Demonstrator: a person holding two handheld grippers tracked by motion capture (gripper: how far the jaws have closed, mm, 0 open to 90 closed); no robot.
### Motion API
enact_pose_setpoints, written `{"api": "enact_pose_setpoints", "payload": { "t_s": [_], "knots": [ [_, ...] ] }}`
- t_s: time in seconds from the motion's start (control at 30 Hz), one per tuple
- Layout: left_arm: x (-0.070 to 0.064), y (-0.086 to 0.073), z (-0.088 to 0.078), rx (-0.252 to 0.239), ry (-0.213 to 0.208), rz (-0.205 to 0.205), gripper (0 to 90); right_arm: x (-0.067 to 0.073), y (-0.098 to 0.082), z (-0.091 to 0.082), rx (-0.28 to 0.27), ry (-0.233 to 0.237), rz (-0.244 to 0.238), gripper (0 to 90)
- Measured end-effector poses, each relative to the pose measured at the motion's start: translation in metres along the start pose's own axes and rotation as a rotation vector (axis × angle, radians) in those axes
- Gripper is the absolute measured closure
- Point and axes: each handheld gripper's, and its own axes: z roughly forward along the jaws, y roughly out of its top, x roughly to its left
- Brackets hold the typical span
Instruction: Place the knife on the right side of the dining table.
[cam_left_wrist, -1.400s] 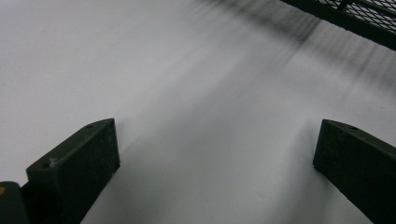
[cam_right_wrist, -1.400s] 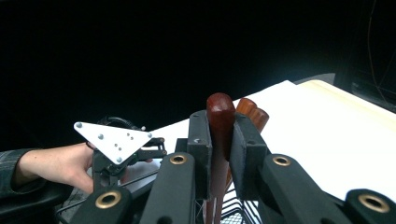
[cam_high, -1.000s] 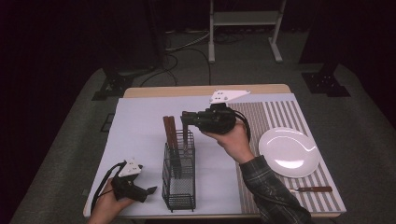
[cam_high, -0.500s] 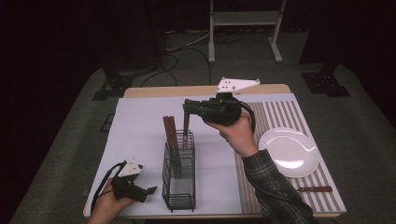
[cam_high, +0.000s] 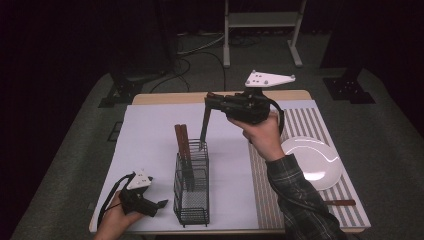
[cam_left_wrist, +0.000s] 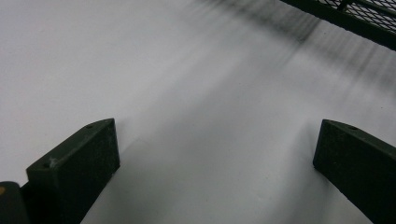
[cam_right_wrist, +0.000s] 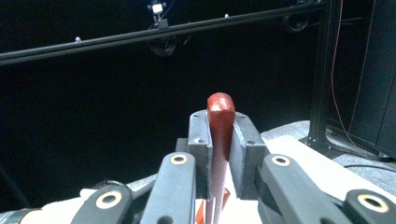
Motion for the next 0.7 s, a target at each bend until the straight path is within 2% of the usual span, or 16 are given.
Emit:
{"api": "enact_pose_setpoints", "payload": {
  "t_s": [0.33, 0.7],
  "knots": [
    [0.0, 0.0, 0.0, -0.001, 0.0, -0.001, 0.0, -0.008, 0.008, -0.02, -0.037, -0.046, -0.003, 79.0],
    [0.0, 0.0, 0.0, -0.001, 0.0, -0.001, 0.0, -0.023, 0.008, -0.043, -0.047, -0.137, -0.007, 79.1]
  ]
}}
